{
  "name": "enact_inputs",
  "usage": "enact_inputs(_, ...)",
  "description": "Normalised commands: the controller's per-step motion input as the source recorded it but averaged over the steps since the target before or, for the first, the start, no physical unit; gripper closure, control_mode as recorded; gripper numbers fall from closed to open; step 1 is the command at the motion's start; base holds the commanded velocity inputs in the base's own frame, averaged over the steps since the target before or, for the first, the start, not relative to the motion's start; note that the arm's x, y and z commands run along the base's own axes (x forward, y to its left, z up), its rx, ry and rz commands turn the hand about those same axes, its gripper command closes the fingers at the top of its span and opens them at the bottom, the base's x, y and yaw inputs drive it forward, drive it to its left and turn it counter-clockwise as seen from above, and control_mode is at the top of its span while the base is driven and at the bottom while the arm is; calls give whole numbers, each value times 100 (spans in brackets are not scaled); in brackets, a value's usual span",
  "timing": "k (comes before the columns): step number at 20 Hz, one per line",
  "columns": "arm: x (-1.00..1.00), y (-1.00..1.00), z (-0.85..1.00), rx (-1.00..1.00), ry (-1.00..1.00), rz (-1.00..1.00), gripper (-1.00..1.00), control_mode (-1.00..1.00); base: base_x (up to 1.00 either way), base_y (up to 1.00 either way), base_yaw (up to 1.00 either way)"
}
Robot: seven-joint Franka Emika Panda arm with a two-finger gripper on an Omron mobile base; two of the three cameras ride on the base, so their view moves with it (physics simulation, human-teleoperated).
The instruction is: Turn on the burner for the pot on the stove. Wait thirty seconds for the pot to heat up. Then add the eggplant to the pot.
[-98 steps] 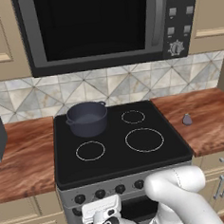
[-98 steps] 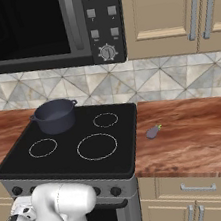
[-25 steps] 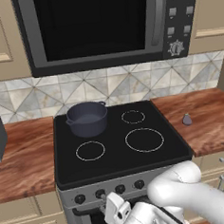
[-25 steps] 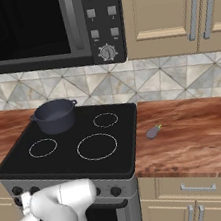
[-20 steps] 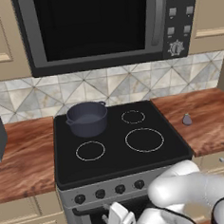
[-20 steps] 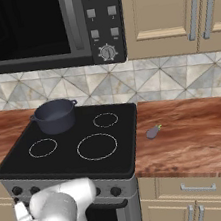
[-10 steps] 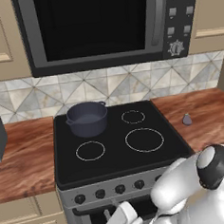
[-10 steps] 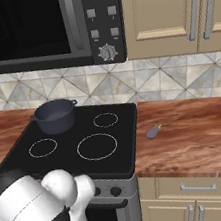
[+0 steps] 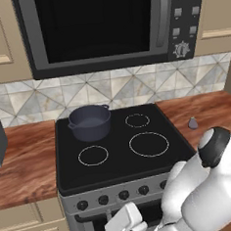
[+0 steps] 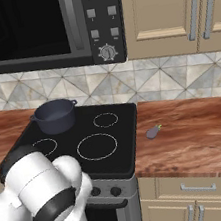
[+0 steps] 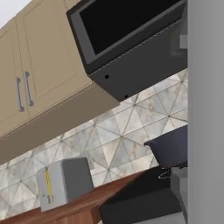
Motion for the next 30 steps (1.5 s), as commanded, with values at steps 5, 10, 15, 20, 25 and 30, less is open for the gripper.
enact_inputs(5, 0, 0, 38, 5, 0, -1, -100, -100, 0, 0, 0)
enact_inputs(10, 0, 0, 99, 12, 0, -10, -100, -100, 0, 0, 0)
enact_inputs(15, -2, 0, 100, 9, 3, -14, -100, -100, 0, 0, 0)
enact_inputs(20, -30, -8, 86, 11, 19, -20, -100, -100, 0, 0, 0)
enact_inputs(25, -21, -12, 7, 2, -2, -4, -100, -100, 0, 0, 0)
enact_inputs(30, -47, -10, 43, 10, -4, -8, -100, -100, 0, 0, 0)
